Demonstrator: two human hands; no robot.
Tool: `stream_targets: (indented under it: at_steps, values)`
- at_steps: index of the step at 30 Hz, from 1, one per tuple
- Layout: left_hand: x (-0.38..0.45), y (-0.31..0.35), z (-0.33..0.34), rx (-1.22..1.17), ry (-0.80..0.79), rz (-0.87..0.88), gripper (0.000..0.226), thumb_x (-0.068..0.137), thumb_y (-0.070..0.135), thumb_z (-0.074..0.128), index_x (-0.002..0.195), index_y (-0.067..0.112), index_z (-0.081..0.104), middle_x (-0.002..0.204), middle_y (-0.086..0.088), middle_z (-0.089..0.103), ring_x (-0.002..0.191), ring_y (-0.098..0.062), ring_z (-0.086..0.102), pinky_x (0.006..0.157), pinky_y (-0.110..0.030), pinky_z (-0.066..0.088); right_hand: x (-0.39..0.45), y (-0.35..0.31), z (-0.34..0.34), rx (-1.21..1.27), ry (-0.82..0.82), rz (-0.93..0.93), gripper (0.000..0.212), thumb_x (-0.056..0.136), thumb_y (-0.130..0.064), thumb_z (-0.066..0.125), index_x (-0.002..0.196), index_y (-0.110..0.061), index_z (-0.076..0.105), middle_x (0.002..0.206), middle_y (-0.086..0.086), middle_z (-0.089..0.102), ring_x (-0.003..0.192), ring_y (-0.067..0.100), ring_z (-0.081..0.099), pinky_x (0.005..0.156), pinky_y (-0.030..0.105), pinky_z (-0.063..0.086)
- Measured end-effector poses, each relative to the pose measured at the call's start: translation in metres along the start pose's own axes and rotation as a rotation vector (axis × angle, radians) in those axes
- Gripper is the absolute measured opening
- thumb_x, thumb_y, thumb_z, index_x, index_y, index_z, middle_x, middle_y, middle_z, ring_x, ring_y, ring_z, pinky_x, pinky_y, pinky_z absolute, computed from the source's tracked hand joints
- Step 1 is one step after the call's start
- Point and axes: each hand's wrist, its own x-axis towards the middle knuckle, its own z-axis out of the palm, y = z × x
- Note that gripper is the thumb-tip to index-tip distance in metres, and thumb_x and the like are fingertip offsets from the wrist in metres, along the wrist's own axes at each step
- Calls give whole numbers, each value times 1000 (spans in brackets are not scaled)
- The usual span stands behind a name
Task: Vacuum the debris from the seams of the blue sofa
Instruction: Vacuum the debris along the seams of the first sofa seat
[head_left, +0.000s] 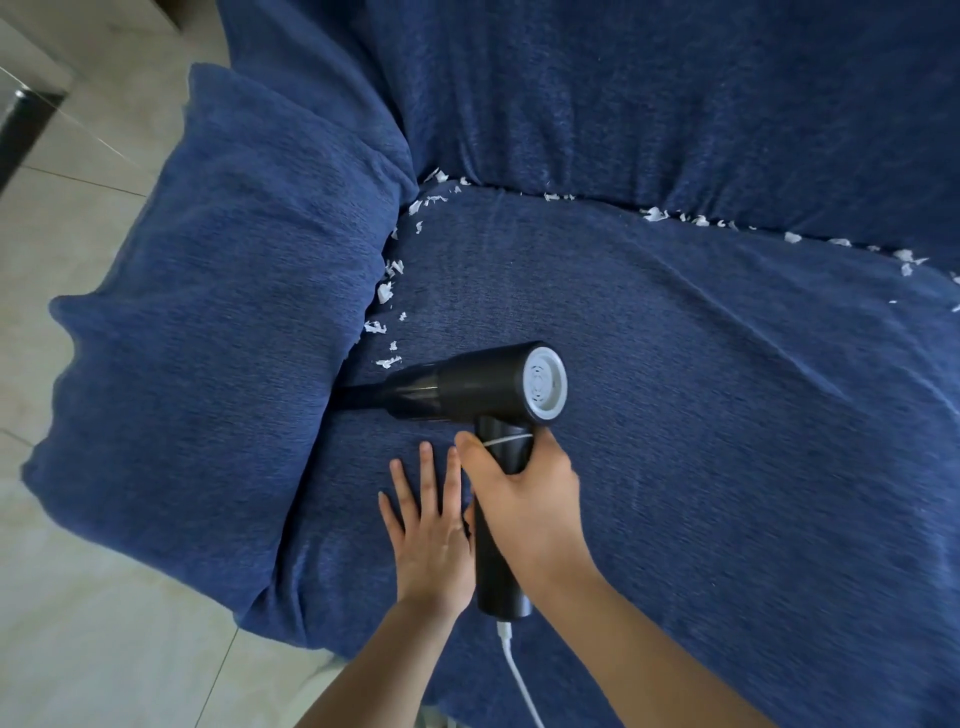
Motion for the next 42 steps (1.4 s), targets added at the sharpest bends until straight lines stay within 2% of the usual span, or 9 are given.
stream_targets:
  at_steps: [3,7,9,11,14,16,20,26,42]
  values:
    - [-2,-1,1,65,-17,45,121,79,46,65,144,26,-36,154,-3,-36,144,-39,-23,117,-62,3,7,-1,12,-7,-46,1,18,85,-37,74,92,-24,63,76,-12,68,72,-3,65,58,4,43]
    - [-2,0,4,97,-52,-3,116,80,49,66,151,22,-21,161,-6,-19,144,-41,-21,115,-64,9,12,3,3,-23,-68,-9,18,85,-37,74,92,-24,63,78,-11,68,74,-2,64,60,6,42]
    - [-2,4,-1,133,-62,-14,84,93,65,24,151,23,-20,160,-4,-22,142,-39,-28,116,-60,-2,10,6,-10,-26,-67,-32,18,85,-36,74,92,-24,63,75,-10,68,70,-3,64,57,4,43]
    - [-3,13,-9,40,-55,-32,75,83,62,-20,149,27,-23,157,0,-30,141,-35,-33,116,-56,-10,6,8,-26,-7,-49,-65,16,85,-33,75,88,-24,62,70,-9,67,65,-2,66,61,7,48]
    - [-3,23,-18,-66,-3,-81,77,86,60,5,153,26,-12,159,2,-25,143,-30,-30,119,-52,-8,3,11,-48,-3,-43,-73,18,83,-34,75,83,-24,59,65,-4,69,68,16,72,75,39,61]
    - [1,29,-21,-109,14,-100,76,90,58,22,154,26,-3,160,4,-19,145,-27,-25,120,-50,-5,1,11,-61,-25,-49,-87,20,82,-36,74,82,-24,58,65,-3,69,69,21,72,77,45,61]
    - [9,48,-27,-138,3,-129,74,92,61,18,153,29,-10,160,6,-22,145,-24,-25,120,-46,-6,0,11,-83,-70,-60,-150,21,82,-37,74,83,-23,59,61,-3,68,64,17,70,74,39,59]
    - [11,64,-28,-165,-1,-205,75,97,52,30,153,25,-13,158,3,-26,144,-26,-28,119,-48,-8,7,10,-92,-96,-73,-203,21,83,-36,75,87,-24,59,62,-7,66,63,8,68,63,13,49]
    - [35,64,-32,-175,50,-192,76,96,57,33,153,30,-11,159,5,-24,144,-26,-27,118,-47,-11,42,-11,-86,-71,-47,-275,22,84,-36,75,90,-21,60,66,-7,68,64,10,70,63,11,51]
